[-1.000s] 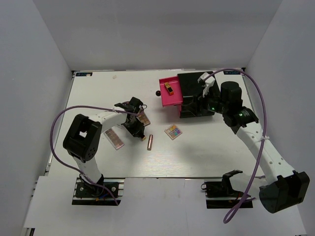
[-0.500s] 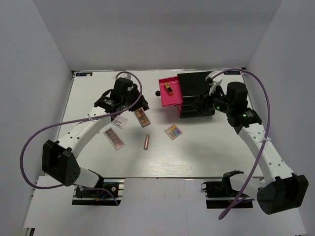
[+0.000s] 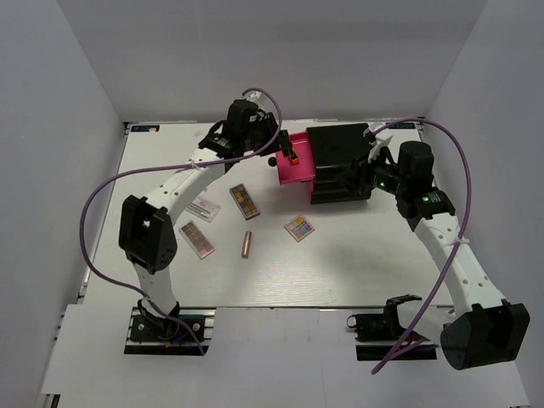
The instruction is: Organize the makeup
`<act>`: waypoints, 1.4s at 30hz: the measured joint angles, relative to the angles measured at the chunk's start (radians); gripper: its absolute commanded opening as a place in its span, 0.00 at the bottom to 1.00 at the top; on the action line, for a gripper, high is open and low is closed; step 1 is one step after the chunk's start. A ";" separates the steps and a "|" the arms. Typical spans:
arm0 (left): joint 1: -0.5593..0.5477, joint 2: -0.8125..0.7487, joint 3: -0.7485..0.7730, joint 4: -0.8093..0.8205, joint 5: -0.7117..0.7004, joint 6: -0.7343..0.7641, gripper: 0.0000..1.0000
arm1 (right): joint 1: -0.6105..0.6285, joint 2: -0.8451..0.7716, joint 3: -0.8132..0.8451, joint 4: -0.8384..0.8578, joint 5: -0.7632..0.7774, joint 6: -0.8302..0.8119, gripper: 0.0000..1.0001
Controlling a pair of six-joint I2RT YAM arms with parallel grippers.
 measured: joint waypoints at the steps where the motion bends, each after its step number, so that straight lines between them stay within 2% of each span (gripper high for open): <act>1: -0.004 0.022 0.017 0.005 0.002 -0.002 0.04 | -0.003 0.000 0.000 0.001 -0.003 0.001 0.50; 8: -0.006 0.158 0.141 0.039 0.021 -0.040 0.13 | -0.019 0.000 -0.018 0.014 -0.017 0.006 0.49; 15: -0.007 0.256 0.201 0.055 0.021 -0.084 0.24 | -0.032 0.000 -0.018 0.021 -0.033 0.015 0.49; 18: -0.009 0.291 0.220 0.062 0.021 -0.103 0.35 | -0.038 0.000 -0.018 0.021 -0.036 0.019 0.49; 19: -0.010 0.299 0.222 0.062 0.021 -0.111 0.43 | -0.040 0.000 -0.018 0.022 -0.037 0.019 0.49; 23: -0.014 0.314 0.232 0.059 0.021 -0.128 0.53 | -0.046 0.000 -0.021 0.023 -0.042 0.021 0.49; 24: -0.015 0.315 0.235 0.060 0.021 -0.132 0.59 | -0.048 0.000 -0.024 0.023 -0.044 0.021 0.50; 27: -0.016 0.315 0.245 0.060 0.021 -0.141 0.62 | -0.051 0.000 -0.032 0.022 -0.049 0.021 0.49; 30: -0.017 0.315 0.255 0.064 0.023 -0.146 0.61 | -0.053 -0.001 -0.032 0.023 -0.054 0.021 0.49; 33: -0.017 0.313 0.256 0.076 0.027 -0.150 0.56 | -0.056 -0.001 -0.032 0.023 -0.060 0.021 0.49; 36: -0.017 0.298 0.253 0.075 0.038 -0.143 0.40 | -0.057 -0.001 -0.032 0.023 -0.070 0.019 0.50; 37: -0.017 0.282 0.243 0.076 0.043 -0.137 0.27 | -0.057 -0.001 -0.032 0.023 -0.075 0.016 0.52; 39: -0.017 0.224 0.199 0.072 0.055 -0.110 0.19 | -0.057 -0.005 -0.041 0.031 -0.089 0.001 0.56; 41: -0.017 0.109 0.086 0.093 0.072 -0.058 0.16 | -0.058 -0.018 -0.064 0.040 -0.108 -0.021 0.68; 42: -0.017 0.031 0.013 0.091 0.082 -0.025 0.19 | -0.058 -0.026 -0.076 0.040 -0.117 -0.031 0.78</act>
